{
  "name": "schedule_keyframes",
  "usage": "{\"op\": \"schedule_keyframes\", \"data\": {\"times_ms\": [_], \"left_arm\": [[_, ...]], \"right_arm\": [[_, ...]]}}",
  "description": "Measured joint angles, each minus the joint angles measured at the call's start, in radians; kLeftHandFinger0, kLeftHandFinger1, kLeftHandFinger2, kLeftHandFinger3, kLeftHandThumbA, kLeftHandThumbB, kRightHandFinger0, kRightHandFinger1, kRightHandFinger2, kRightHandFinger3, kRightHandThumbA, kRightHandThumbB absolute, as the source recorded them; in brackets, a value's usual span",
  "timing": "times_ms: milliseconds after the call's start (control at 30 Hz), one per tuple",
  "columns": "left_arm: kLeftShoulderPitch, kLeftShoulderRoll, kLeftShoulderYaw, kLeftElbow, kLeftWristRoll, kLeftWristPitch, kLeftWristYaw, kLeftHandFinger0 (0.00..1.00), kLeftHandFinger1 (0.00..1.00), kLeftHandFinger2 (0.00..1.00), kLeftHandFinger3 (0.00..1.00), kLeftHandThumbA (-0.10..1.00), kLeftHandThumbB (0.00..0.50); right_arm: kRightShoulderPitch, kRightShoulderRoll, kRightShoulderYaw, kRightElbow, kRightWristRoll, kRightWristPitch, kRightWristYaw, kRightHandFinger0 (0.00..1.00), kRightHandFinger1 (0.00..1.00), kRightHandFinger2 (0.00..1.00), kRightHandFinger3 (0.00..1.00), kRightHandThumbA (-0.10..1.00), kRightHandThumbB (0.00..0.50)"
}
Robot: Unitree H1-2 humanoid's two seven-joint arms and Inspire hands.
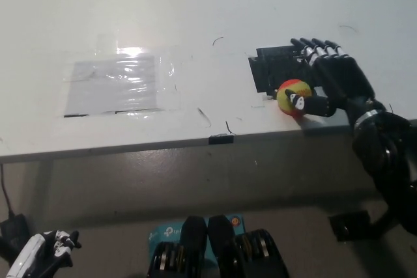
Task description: The robot uses right hand to squeeze a small tennis ball placed on the black area of the table
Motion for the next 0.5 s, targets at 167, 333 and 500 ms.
{"op": "schedule_keyframes", "data": {"times_ms": [167, 333, 500], "left_arm": [[0.000, -0.001, 0.000, 0.004, 0.000, -0.001, 0.000, 0.00, 0.03, 0.23, 0.40, 0.68, 0.486], [0.001, -0.001, 0.000, 0.013, 0.000, -0.002, 0.000, 0.00, 0.01, 0.23, 0.40, 0.66, 0.481], [0.000, -0.002, -0.001, 0.020, 0.002, -0.001, 0.001, 0.00, 0.00, 0.20, 0.47, 0.64, 0.471]], "right_arm": [[0.075, 0.000, -0.097, -0.135, 0.054, 0.008, 0.022, 1.00, 1.00, 1.00, 1.00, 0.44, 0.343], [0.216, 0.039, -0.251, -0.271, 0.149, 0.008, 0.017, 0.69, 1.00, 1.00, 1.00, 0.34, 0.226], [0.368, 0.129, -0.385, -0.286, 0.244, -0.024, -0.025, 0.35, 0.42, 0.65, 1.00, 0.08, 0.148]]}}
